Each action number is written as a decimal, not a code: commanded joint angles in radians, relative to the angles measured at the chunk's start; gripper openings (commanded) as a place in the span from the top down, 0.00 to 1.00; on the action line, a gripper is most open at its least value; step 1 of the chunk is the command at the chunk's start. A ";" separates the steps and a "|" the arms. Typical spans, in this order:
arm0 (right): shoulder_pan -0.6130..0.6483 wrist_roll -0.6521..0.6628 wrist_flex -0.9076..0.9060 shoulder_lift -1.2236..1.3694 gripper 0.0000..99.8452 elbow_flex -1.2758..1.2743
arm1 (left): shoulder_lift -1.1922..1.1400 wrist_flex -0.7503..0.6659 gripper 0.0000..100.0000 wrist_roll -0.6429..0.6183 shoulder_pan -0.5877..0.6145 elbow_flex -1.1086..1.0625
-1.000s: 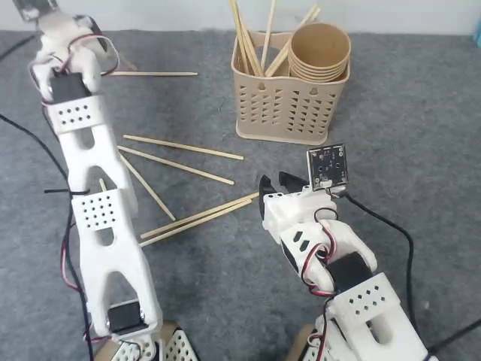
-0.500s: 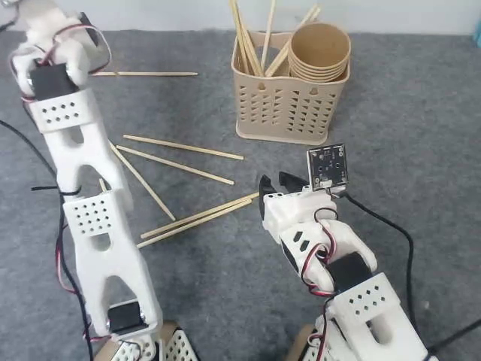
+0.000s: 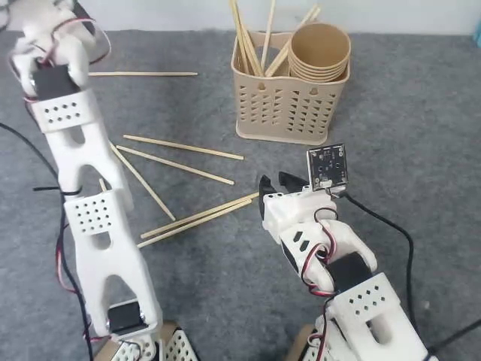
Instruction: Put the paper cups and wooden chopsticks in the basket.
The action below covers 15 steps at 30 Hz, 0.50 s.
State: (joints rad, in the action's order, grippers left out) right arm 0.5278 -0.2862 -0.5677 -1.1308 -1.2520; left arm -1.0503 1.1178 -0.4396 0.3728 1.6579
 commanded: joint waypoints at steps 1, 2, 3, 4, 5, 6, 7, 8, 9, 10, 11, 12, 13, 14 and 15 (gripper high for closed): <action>-0.005 0.014 -0.005 -0.025 0.89 0.055 | -0.060 -0.190 0.99 -0.032 0.005 0.021; -0.005 0.015 -0.005 -0.025 0.89 0.055 | -0.087 -0.216 0.99 -0.032 0.003 0.021; -0.005 0.015 -0.005 -0.025 0.89 0.055 | -0.114 -0.238 0.99 -0.031 0.003 0.019; -0.005 0.015 -0.005 -0.025 0.89 0.055 | -0.140 -0.250 0.99 -0.029 0.003 0.019; -0.005 0.015 -0.005 -0.025 0.89 0.055 | -0.163 -0.256 0.99 -0.028 0.003 0.019; -0.005 0.015 -0.005 -0.025 0.89 0.055 | -0.183 -0.249 0.99 -0.028 0.003 0.019; -0.005 0.015 -0.005 -0.025 0.89 0.055 | -0.196 -0.233 0.99 -0.028 0.006 0.019; -0.005 0.015 -0.005 -0.025 0.89 0.055 | -0.201 -0.210 0.99 -0.021 0.008 0.019; -0.005 0.015 -0.005 -0.025 0.89 0.055 | -0.201 -0.175 0.99 -0.002 0.009 0.019; -0.005 0.015 -0.004 -0.025 0.89 0.055 | -0.199 -0.133 0.99 0.021 0.009 0.021; -0.005 0.015 -0.004 -0.025 0.89 0.055 | -0.193 -0.094 0.99 0.043 0.006 0.021; -0.005 0.015 -0.004 -0.025 0.89 0.055 | -0.178 -0.049 0.99 0.058 0.005 0.021; -0.005 0.015 -0.002 -0.025 0.89 0.055 | -0.161 -0.002 0.99 0.069 0.003 0.021; -0.005 0.015 -0.002 -0.025 0.89 0.055 | -0.146 0.041 0.99 0.072 0.002 0.021; -0.005 0.015 -0.002 -0.025 0.89 0.055 | -0.132 0.081 0.99 0.077 -0.006 0.021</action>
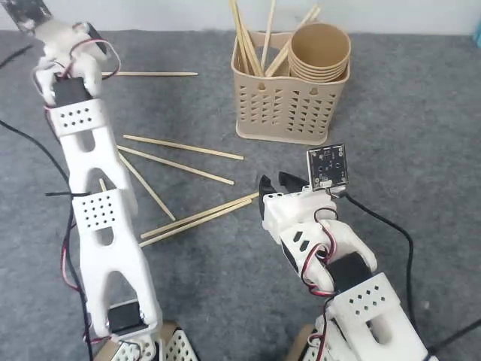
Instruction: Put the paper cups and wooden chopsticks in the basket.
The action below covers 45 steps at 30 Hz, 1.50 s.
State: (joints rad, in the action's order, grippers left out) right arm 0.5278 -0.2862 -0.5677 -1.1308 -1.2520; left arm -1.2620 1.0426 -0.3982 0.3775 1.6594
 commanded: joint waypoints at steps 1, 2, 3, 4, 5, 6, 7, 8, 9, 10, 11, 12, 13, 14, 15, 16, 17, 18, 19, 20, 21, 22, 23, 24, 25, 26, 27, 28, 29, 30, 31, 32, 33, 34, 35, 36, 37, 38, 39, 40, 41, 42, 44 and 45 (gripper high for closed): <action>-0.005 0.015 -0.002 -0.025 0.89 0.055 | 0.092 0.193 0.99 0.051 -0.017 0.019; -0.005 0.015 -0.002 -0.025 0.89 0.055 | 0.101 0.233 0.99 0.069 -0.023 0.019; -0.005 0.015 -0.002 -0.025 0.89 0.055 | 0.110 0.275 0.99 0.087 -0.029 0.019; -0.005 0.015 -0.002 -0.025 0.89 0.055 | 0.118 0.316 0.99 0.104 -0.038 0.019; -0.005 0.015 -0.002 -0.025 0.89 0.055 | 0.126 0.359 0.99 0.123 -0.043 0.019; -0.005 0.015 -0.002 -0.025 0.89 0.055 | 0.133 0.393 0.99 0.137 -0.049 0.019; -0.005 0.015 -0.002 -0.025 0.89 0.055 | 0.144 0.423 0.99 0.146 -0.051 0.019; -0.005 0.015 -0.002 -0.025 0.89 0.055 | 0.155 0.448 0.99 0.149 -0.052 0.019; -0.005 0.015 -0.002 -0.025 0.89 0.055 | 0.167 0.466 0.99 0.149 -0.052 0.019; -0.005 0.015 -0.002 -0.025 0.89 0.055 | 0.180 0.482 0.99 0.149 -0.052 0.019; -0.005 0.015 -0.002 -0.025 0.89 0.055 | 0.192 0.497 0.99 0.149 -0.051 0.019; -0.005 0.015 -0.002 -0.025 0.89 0.055 | 0.204 0.516 0.99 0.150 -0.051 0.019; -0.005 0.015 -0.002 -0.025 0.89 0.055 | 0.218 0.537 0.99 0.150 -0.049 0.019; -0.005 0.015 -0.001 -0.025 0.89 0.055 | 0.232 0.566 0.99 0.152 -0.049 0.019; -0.005 0.015 -0.001 -0.025 0.89 0.055 | 0.244 0.603 0.99 0.153 -0.049 0.019; -0.005 0.015 -0.001 -0.025 0.89 0.055 | 0.256 0.643 0.99 0.160 -0.049 0.019; -0.005 0.015 -0.001 -0.025 0.89 0.055 | 0.269 0.683 0.99 0.176 -0.049 0.019; -0.005 0.015 0.001 -0.025 0.89 0.055 | 0.278 0.713 0.99 0.192 -0.049 0.019; -0.005 0.015 0.001 -0.025 0.89 0.055 | 0.282 0.713 0.99 0.199 -0.044 0.018; -0.005 0.015 0.001 -0.025 0.89 0.055 | 0.287 0.707 0.99 0.199 -0.041 0.018; -0.005 0.015 0.001 -0.025 0.89 0.055 | 0.288 0.701 0.99 0.203 -0.031 0.018; -0.005 0.015 0.001 -0.025 0.89 0.055 | 0.288 0.689 0.99 0.203 -0.023 0.018; -0.005 0.015 -0.001 -0.025 0.89 0.055 | 0.288 0.684 0.99 0.203 -0.021 0.015; -0.005 0.015 -0.001 -0.025 0.89 0.055 | 0.288 0.686 0.99 0.203 -0.020 0.015; -0.005 0.015 -0.001 -0.025 0.89 0.055 | 0.288 0.687 0.99 0.201 -0.020 0.016; -0.005 0.015 -0.001 -0.025 0.89 0.055 | 0.288 0.692 0.99 0.201 -0.020 0.016; -0.005 0.015 -0.001 -0.025 0.89 0.055 | 0.292 0.709 0.99 0.201 -0.021 0.018; -0.005 0.015 0.001 -0.025 0.89 0.055 | 0.295 0.717 0.99 0.201 -0.023 0.013; -0.008 0.015 0.001 -0.025 0.89 0.055 | 0.295 0.717 0.99 0.201 -0.023 0.012; -0.018 0.012 0.001 -0.025 0.89 0.055 | 0.293 0.717 0.99 0.201 -0.023 0.005; -0.025 0.011 0.002 -0.025 0.89 0.057 | 0.295 0.717 0.99 0.201 -0.023 -0.015; -0.031 0.011 0.002 -0.025 0.89 0.061 | 0.298 0.717 0.99 0.207 -0.023 -0.047; -0.036 0.009 -0.005 -0.025 0.89 0.069 | 0.299 0.717 0.99 0.224 -0.023 -0.077; -0.036 0.009 -0.007 -0.025 0.89 0.072 | 0.299 0.717 0.99 0.239 -0.023 -0.107; -0.036 0.009 -0.007 -0.025 0.89 0.072 | 0.299 0.717 0.99 0.249 -0.025 -0.130; -0.036 0.009 -0.007 -0.025 0.89 0.072 | 0.299 0.717 0.99 0.249 -0.025 -0.150; -0.036 0.009 -0.007 -0.025 0.89 0.072 | 0.304 0.717 0.99 0.250 -0.025 -0.165; -0.036 0.009 -0.007 -0.025 0.89 0.072 | 0.316 0.718 0.99 0.250 -0.025 -0.182; -0.036 0.009 -0.007 -0.025 0.89 0.072 | 0.334 0.718 0.99 0.250 -0.025 -0.206; -0.036 0.009 -0.007 -0.025 0.89 0.072 | 0.356 0.718 0.99 0.250 -0.023 -0.243; -0.036 0.009 -0.007 -0.025 0.89 0.072 | 0.385 0.718 0.99 0.250 -0.023 -0.288; -0.036 0.009 -0.007 -0.025 0.89 0.072 | 0.419 0.718 0.99 0.250 -0.023 -0.344; -0.036 0.009 -0.007 -0.025 0.89 0.072 | 0.497 0.718 0.99 0.269 -0.023 -0.487; -0.036 0.009 -0.007 -0.025 0.89 0.072 | 0.543 0.718 0.99 0.293 -0.025 -0.564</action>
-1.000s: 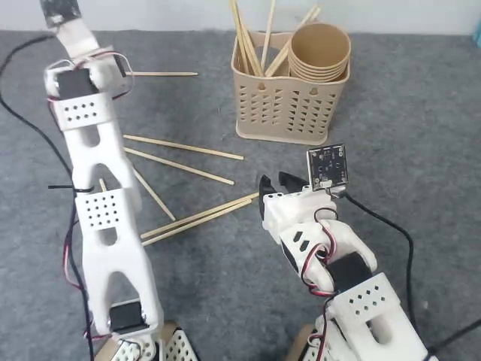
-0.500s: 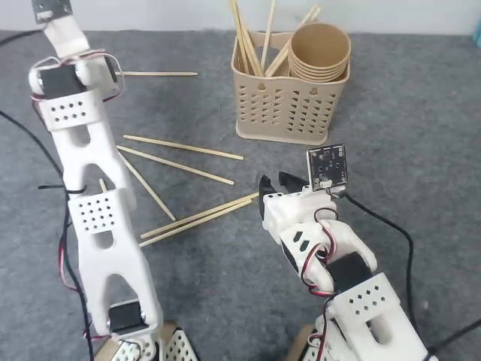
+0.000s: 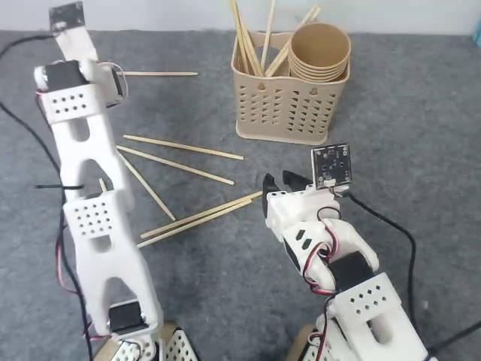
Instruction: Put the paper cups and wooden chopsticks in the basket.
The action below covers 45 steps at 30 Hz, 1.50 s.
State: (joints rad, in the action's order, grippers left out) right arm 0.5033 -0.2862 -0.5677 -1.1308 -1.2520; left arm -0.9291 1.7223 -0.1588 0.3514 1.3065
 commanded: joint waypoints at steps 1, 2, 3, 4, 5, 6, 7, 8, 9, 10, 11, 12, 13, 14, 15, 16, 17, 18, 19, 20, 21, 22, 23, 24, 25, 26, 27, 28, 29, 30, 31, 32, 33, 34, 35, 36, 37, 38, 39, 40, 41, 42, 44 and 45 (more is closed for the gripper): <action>-0.012 0.009 -0.007 -0.025 0.89 0.072 | 0.261 0.038 0.99 0.072 -0.002 -0.295; -0.012 0.009 -0.007 -0.025 0.89 0.072 | 0.318 0.037 0.99 0.084 -0.009 -0.378; -0.012 0.009 -0.007 -0.025 0.89 0.072 | 0.376 0.037 0.99 0.092 -0.015 -0.463; -0.012 0.009 -0.007 -0.025 0.89 0.072 | 0.436 0.037 0.99 0.103 -0.018 -0.544; -0.012 0.009 -0.007 -0.025 0.89 0.072 | 0.497 0.037 0.99 0.114 -0.028 -0.618; -0.012 0.009 -0.007 -0.025 0.89 0.072 | 0.559 0.037 0.99 0.123 -0.038 -0.688; -0.012 0.009 -0.007 -0.025 0.89 0.072 | 0.620 0.035 0.99 0.127 -0.049 -0.754; -0.012 0.009 -0.007 -0.025 0.89 0.072 | 0.677 0.035 0.99 0.130 -0.058 -0.816; -0.012 0.009 -0.007 -0.025 0.89 0.072 | 0.727 0.035 0.99 0.132 -0.069 -0.869; -0.012 0.009 -0.007 -0.025 0.89 0.072 | 0.775 0.035 0.99 0.132 -0.078 -0.921; -0.012 0.009 -0.007 -0.025 0.89 0.072 | 0.812 0.035 0.99 0.132 -0.087 -0.966; -0.012 0.009 -0.007 -0.025 0.89 0.072 | 0.841 0.035 0.99 0.132 -0.094 -1.003; -0.012 0.009 -0.007 -0.025 0.89 0.072 | 0.865 0.035 0.99 0.132 -0.097 -1.030; -0.012 0.009 -0.007 -0.025 0.89 0.072 | 0.884 0.035 0.99 0.132 -0.097 -1.052; -0.012 0.009 -0.007 -0.025 0.89 0.072 | 0.895 0.035 0.99 0.133 -0.095 -1.063; -0.012 0.009 -0.007 -0.025 0.89 0.072 | 0.905 0.035 0.99 0.137 -0.094 -1.066; -0.012 0.009 -0.007 -0.025 0.89 0.072 | 0.916 0.035 0.99 0.137 -0.091 -1.066; -0.012 0.009 -0.007 -0.025 0.89 0.072 | 0.927 0.035 0.99 0.137 -0.078 -1.059; -0.012 0.009 -0.007 -0.025 0.89 0.072 | 0.937 0.035 0.99 0.137 -0.071 -1.043; -0.012 0.009 -0.007 -0.025 0.89 0.072 | 0.950 0.035 0.99 0.135 -0.063 -1.015; -0.012 0.009 -0.007 -0.025 0.89 0.072 | 0.959 0.034 0.99 0.133 -0.061 -0.980; -0.012 0.009 -0.007 -0.025 0.89 0.072 | 0.964 0.021 0.99 0.132 -0.054 -0.941; -0.010 0.009 -0.007 -0.025 0.89 0.072 | 0.967 0.005 0.99 0.129 -0.048 -0.911; -0.010 0.009 -0.007 -0.025 0.89 0.072 | 0.965 -0.021 0.99 0.114 -0.044 -0.883; -0.008 0.009 -0.007 -0.025 0.89 0.072 | 0.957 -0.058 0.99 0.086 -0.041 -0.863; -0.008 0.009 -0.007 -0.025 0.89 0.072 | 0.945 -0.103 0.99 0.055 -0.040 -0.855; -0.007 0.009 -0.007 -0.025 0.89 0.072 | 0.927 -0.147 0.99 0.034 -0.040 -0.852; -0.007 0.009 -0.007 -0.025 0.89 0.072 | 0.902 -0.181 0.99 0.021 -0.040 -0.852; -0.007 0.009 -0.007 -0.025 0.89 0.072 | 0.872 -0.209 0.99 0.017 -0.041 -0.851; -0.007 0.009 -0.007 -0.025 0.89 0.072 | 0.836 -0.229 0.99 0.015 -0.044 -0.848; -0.007 0.009 -0.007 -0.025 0.89 0.072 | 0.796 -0.247 0.99 0.014 -0.046 -0.843; -0.007 0.009 -0.007 -0.025 0.89 0.072 | 0.753 -0.258 0.99 0.012 -0.048 -0.828; -0.007 0.009 -0.007 -0.025 0.89 0.072 | 0.709 -0.267 0.99 0.012 -0.048 -0.802; -0.007 0.009 -0.007 -0.025 0.89 0.072 | 0.658 -0.269 0.99 0.012 -0.048 -0.768; -0.007 0.009 -0.007 -0.025 0.89 0.072 | 0.606 -0.259 0.99 0.012 -0.046 -0.725; -0.007 0.009 -0.007 -0.025 0.89 0.072 | 0.559 -0.236 0.99 0.012 -0.044 -0.680; -0.007 0.009 -0.007 -0.025 0.89 0.072 | 0.512 -0.193 0.99 0.017 -0.043 -0.628; -0.007 0.009 -0.007 -0.025 0.89 0.072 | 0.470 -0.140 0.99 0.018 -0.043 -0.572; -0.007 0.009 -0.007 -0.025 0.89 0.072 | 0.428 -0.077 0.99 0.025 -0.044 -0.506; -0.007 0.009 -0.007 -0.025 0.89 0.072 | 0.385 -0.014 0.99 0.049 -0.044 -0.440; -0.007 0.009 -0.007 -0.025 0.89 0.072 | 0.350 0.041 0.99 0.074 -0.046 -0.377; -0.007 0.009 -0.007 -0.025 0.89 0.072 | 0.319 0.037 0.99 0.084 -0.046 -0.343; -0.008 0.009 -0.007 -0.025 0.89 0.072 | 0.304 0.038 0.99 0.081 -0.038 -0.344; -0.008 0.009 -0.007 -0.025 0.89 0.072 | 0.310 0.038 0.99 0.083 -0.038 -0.366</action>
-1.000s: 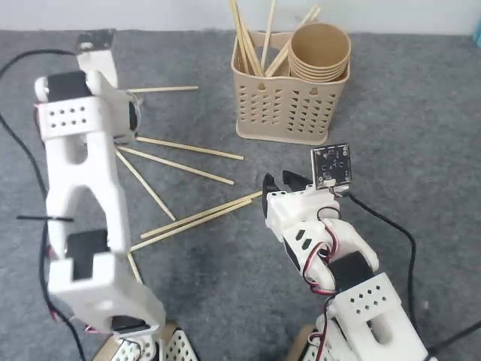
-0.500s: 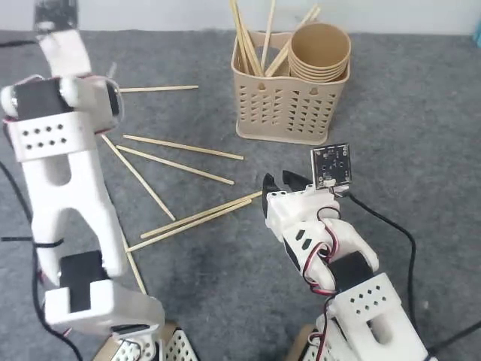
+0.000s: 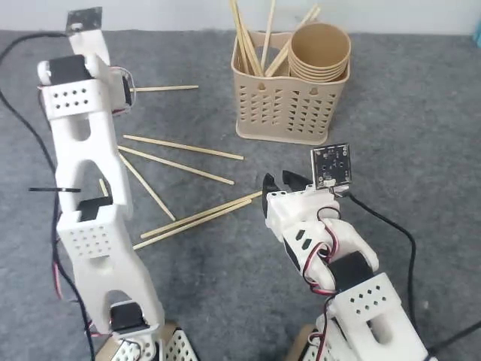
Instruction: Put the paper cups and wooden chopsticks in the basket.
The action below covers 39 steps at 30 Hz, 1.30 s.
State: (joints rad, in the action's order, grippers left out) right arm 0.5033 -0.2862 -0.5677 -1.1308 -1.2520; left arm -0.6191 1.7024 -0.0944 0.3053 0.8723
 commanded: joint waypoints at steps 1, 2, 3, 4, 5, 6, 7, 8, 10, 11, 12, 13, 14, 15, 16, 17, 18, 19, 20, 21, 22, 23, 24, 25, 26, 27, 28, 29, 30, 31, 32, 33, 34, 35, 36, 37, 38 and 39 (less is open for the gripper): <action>-0.010 0.009 -0.007 -0.025 0.89 0.072 | 0.012 0.058 0.99 0.018 0.008 0.030; -0.010 0.009 -0.007 -0.025 0.89 0.072 | 0.035 0.058 0.99 0.029 0.006 -0.015; -0.010 0.009 -0.007 -0.025 0.89 0.072 | 0.068 0.058 0.99 0.043 0.002 -0.068; -0.010 0.009 -0.007 -0.025 0.89 0.072 | 0.106 0.058 0.99 0.054 -0.003 -0.136; -0.008 0.009 -0.007 -0.025 0.89 0.072 | 0.149 0.058 0.99 0.064 -0.015 -0.202; -0.008 0.009 -0.007 -0.025 0.89 0.072 | 0.198 0.058 0.99 0.078 -0.026 -0.272; -0.008 0.009 -0.007 -0.025 0.89 0.072 | 0.253 0.058 0.99 0.097 -0.038 -0.343; -0.008 0.009 -0.007 -0.025 0.89 0.072 | 0.310 0.058 0.99 0.114 -0.049 -0.415; -0.007 0.009 -0.007 -0.025 0.89 0.072 | 0.423 0.057 0.99 0.130 -0.074 -0.545; -0.007 0.009 -0.007 -0.025 0.89 0.072 | 0.474 0.057 0.99 0.137 -0.083 -0.602; -0.007 0.009 -0.007 -0.025 0.89 0.072 | 0.520 0.057 0.99 0.138 -0.089 -0.653; -0.007 0.009 -0.007 -0.025 0.89 0.072 | 0.562 0.057 0.99 0.146 -0.094 -0.702; -0.007 0.009 -0.007 -0.025 0.89 0.072 | 0.598 0.057 0.99 0.153 -0.094 -0.739; -0.007 0.009 -0.007 -0.025 0.89 0.072 | 0.628 0.057 0.99 0.160 -0.094 -0.769; -0.007 0.009 -0.007 -0.025 0.89 0.072 | 0.651 0.057 0.99 0.160 -0.091 -0.791; -0.007 0.008 -0.007 -0.025 0.89 0.072 | 0.671 0.057 0.99 0.167 -0.087 -0.811; -0.007 0.008 -0.007 -0.025 0.89 0.072 | 0.686 0.057 0.99 0.180 -0.086 -0.834; -0.007 0.008 -0.007 -0.025 0.89 0.072 | 0.704 0.057 0.99 0.192 -0.083 -0.862; -0.007 0.008 -0.007 -0.025 0.89 0.072 | 0.720 0.057 0.99 0.206 -0.071 -0.894; -0.007 0.008 -0.007 -0.025 0.89 0.072 | 0.732 0.057 0.99 0.218 -0.061 -0.923; -0.007 0.008 -0.007 -0.025 0.89 0.072 | 0.747 0.057 0.99 0.229 -0.052 -0.946; -0.007 0.008 -0.007 -0.025 0.89 0.072 | 0.760 0.057 0.99 0.238 -0.035 -0.958; -0.005 0.008 -0.007 -0.025 0.89 0.072 | 0.776 0.057 0.99 0.245 -0.018 -0.960; -0.005 0.008 -0.007 -0.025 0.89 0.072 | 0.798 0.057 0.99 0.249 -0.006 -0.954; -0.005 0.008 -0.007 -0.025 0.89 0.072 | 0.819 0.057 0.99 0.249 0.002 -0.941; -0.005 0.008 -0.007 -0.025 0.89 0.072 | 0.844 0.057 0.99 0.247 0.005 -0.923; -0.005 0.008 -0.007 -0.025 0.89 0.072 | 0.872 0.055 0.99 0.245 0.005 -0.903; -0.005 0.008 -0.007 -0.025 0.89 0.072 | 0.895 0.055 0.99 0.242 0.005 -0.875; -0.005 0.008 -0.007 -0.025 0.89 0.072 | 0.913 0.054 0.99 0.239 0.003 -0.846; -0.005 0.008 -0.007 -0.025 0.89 0.072 | 0.925 0.043 0.99 0.221 0.002 -0.820; -0.005 0.008 -0.007 -0.025 0.89 0.072 | 0.927 0.028 0.99 0.198 0.002 -0.796; -0.005 0.008 -0.007 -0.025 0.89 0.072 | 0.919 0.006 0.99 0.175 0.000 -0.776; -0.005 0.008 -0.007 -0.025 0.89 0.072 | 0.898 -0.020 0.99 0.157 0.000 -0.759; -0.005 0.008 -0.007 -0.025 0.89 0.072 | 0.864 -0.037 0.99 0.143 0.000 -0.737; -0.005 0.008 -0.007 -0.025 0.89 0.072 | 0.819 -0.044 0.99 0.132 0.000 -0.705; -0.005 0.008 -0.007 -0.025 0.89 0.072 | 0.767 -0.043 0.99 0.126 0.000 -0.667; -0.005 0.008 -0.007 -0.025 0.89 0.072 | 0.706 -0.040 0.99 0.121 0.000 -0.622; -0.005 0.008 -0.007 -0.025 0.89 0.072 | 0.646 -0.032 0.99 0.117 0.000 -0.570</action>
State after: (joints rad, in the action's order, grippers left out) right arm 0.5033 -0.2862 -0.5677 -1.1308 -1.2520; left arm 0.1926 1.6855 0.0545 0.3038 0.1250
